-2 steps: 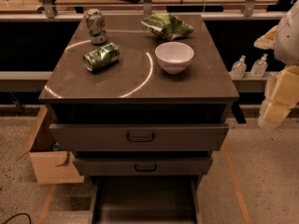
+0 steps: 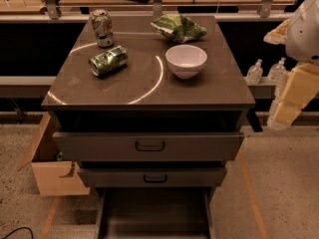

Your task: Place green can into bottom drawer

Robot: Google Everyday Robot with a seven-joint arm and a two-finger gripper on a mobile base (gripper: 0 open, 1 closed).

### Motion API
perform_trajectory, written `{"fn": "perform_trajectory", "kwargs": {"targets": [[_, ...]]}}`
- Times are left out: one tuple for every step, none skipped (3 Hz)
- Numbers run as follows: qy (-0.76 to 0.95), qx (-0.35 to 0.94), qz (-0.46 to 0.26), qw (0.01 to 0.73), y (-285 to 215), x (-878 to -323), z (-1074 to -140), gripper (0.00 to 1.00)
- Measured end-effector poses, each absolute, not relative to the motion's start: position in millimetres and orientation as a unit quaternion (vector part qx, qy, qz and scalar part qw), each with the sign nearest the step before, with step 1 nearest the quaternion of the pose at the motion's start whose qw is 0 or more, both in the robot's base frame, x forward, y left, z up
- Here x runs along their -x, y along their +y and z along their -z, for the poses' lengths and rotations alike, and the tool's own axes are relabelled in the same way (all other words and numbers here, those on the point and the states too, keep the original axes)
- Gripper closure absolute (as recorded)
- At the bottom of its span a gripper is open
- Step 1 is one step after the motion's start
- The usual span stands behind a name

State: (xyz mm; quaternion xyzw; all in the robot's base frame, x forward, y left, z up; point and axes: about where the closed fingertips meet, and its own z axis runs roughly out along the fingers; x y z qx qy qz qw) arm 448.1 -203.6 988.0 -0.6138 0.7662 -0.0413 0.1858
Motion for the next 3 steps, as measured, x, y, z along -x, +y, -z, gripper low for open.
{"fn": "perform_trajectory", "kwargs": {"targets": [[0.721,0.642,0.028,0.261,-164,-479,-1012,0.00],[0.653,0.674,0.011,0.345,-106,-510,-1032,0.00],[0.603,0.690,0.010,0.401,-44,-545,-1048,0.00]]}}
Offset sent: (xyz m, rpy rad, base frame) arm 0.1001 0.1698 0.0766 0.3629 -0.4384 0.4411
